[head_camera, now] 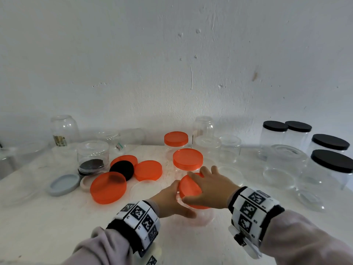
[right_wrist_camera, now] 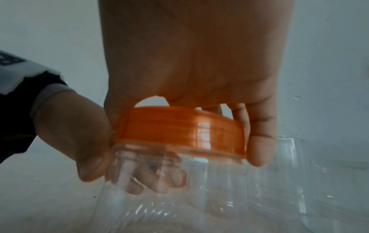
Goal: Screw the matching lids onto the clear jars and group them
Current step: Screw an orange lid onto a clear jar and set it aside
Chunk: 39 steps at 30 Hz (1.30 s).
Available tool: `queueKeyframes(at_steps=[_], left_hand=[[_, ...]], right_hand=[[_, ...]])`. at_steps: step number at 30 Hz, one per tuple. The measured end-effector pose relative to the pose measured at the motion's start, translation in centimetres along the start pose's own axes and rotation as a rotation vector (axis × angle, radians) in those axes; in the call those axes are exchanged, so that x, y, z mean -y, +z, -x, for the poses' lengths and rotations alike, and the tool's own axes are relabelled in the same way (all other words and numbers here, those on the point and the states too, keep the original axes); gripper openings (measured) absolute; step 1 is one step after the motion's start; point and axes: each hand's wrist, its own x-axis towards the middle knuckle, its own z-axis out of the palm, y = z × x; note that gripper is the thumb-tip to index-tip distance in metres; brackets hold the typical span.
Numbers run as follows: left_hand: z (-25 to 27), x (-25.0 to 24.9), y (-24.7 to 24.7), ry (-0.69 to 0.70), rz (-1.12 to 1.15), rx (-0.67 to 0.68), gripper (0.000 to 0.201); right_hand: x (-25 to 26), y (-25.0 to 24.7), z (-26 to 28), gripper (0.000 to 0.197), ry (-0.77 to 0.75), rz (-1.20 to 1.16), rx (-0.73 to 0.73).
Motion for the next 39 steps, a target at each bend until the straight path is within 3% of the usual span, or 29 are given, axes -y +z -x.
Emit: queueKeyframes(at_steps=[6,11,16,19,25,30,39], left_hand=[[0.3,0.3,-1.8,-0.001,-0.286,0.059,0.092],[1.5,2.0,-7.0,0.002,-0.552,-0.003,0.078],[2.5,5.0,-12.3,-0.084,-0.771,-0.033,0.084],[2.8,6.8,-14.3,-0.201,-0.839,0.040,0.094],[2.7,9.9,-15.8,-0.183,-0.952,0.151,0.105],[2.4,11.7,-17.2,-0.170,-0.962,0.174,0.105],[2.5,12.6,-19.3,-0.093,-0.885,0.241,0.098]], right_hand=[[0.1,0.5,0.3,0.087,0.015,-0.051,-0.023],[0.1,0.2,0.4,0.093,0.049,-0.117,0.013],[0.7,-1.1,0.3,0.098,0.019,-0.187,0.060],[2.3,-2.4,-0.6,0.096,-0.061,-0.254,0.043],[6.8,-4.8,-6.2,0.098,-0.131,-0.361,-0.150],[9.7,-5.5,-13.4,0.105,-0.021,-0.317,-0.271],[10.6,-4.8,-21.6,0.099,0.108,-0.269,-0.272]])
